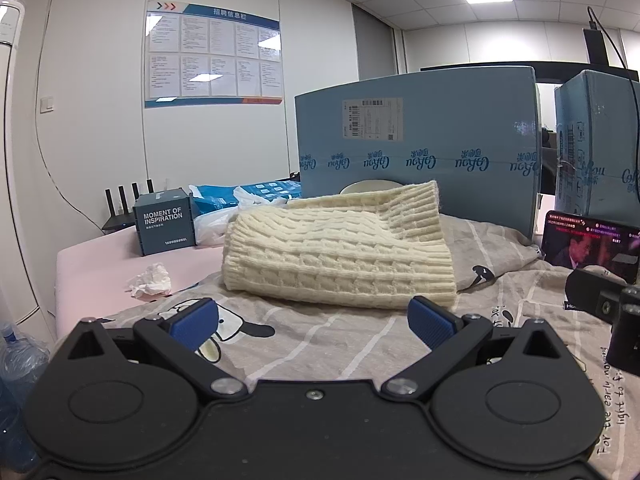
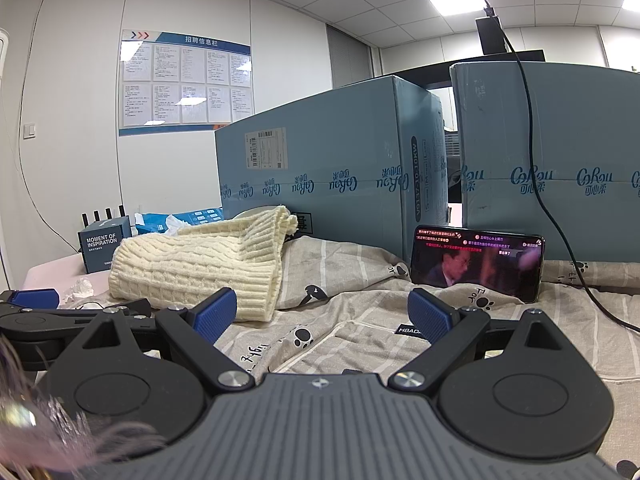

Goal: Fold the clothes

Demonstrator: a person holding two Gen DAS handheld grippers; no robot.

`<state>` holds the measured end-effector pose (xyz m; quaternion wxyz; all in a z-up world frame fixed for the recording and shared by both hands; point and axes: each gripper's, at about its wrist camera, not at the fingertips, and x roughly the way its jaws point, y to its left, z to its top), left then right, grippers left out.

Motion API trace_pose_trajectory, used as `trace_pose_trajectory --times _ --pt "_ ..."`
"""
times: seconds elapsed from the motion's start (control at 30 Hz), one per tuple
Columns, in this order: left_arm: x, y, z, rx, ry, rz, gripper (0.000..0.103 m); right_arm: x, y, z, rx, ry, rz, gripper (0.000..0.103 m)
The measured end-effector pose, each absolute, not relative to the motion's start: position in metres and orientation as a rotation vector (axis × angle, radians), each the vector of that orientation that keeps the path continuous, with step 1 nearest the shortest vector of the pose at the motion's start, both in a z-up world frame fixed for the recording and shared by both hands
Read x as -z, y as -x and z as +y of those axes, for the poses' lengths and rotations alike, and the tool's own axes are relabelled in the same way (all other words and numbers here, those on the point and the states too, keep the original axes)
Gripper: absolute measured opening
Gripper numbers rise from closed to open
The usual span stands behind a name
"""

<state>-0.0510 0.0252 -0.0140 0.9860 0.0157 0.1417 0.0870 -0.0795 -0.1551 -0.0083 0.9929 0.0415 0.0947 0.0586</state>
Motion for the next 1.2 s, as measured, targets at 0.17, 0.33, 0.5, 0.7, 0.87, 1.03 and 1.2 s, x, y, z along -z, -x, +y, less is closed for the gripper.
trace_pose_trajectory --times 0.17,0.33,0.5,0.7,0.87,1.03,1.2 --pt "0.014 0.0518 0.0245 -0.176 -0.031 0.284 0.103 0.0084 0.0797 -0.1553 -0.118 -0.083 0.19 0.092" --pt "0.014 0.0515 0.0251 -0.173 -0.03 0.284 0.103 0.0084 0.0799 -0.1553 -0.118 -0.084 0.19 0.092" --pt "0.0139 0.0517 0.0255 -0.174 -0.03 0.284 0.103 0.0085 0.08 -0.155 -0.118 -0.083 0.189 0.092" --pt "0.014 0.0515 0.0255 -0.173 -0.031 0.285 0.103 0.0083 0.0798 -0.1552 -0.118 -0.083 0.188 0.092" --pt "0.014 0.0516 0.0252 -0.172 -0.031 0.284 0.103 0.0084 0.0798 -0.1551 -0.118 -0.083 0.189 0.092" --pt "0.0138 0.0521 0.0249 -0.173 -0.032 0.282 0.103 0.0085 0.0799 -0.1548 -0.117 -0.083 0.189 0.092" --pt "0.0141 0.0528 0.0239 -0.169 -0.039 0.279 0.103 0.0082 0.0798 -0.1549 -0.117 -0.084 0.191 0.092"
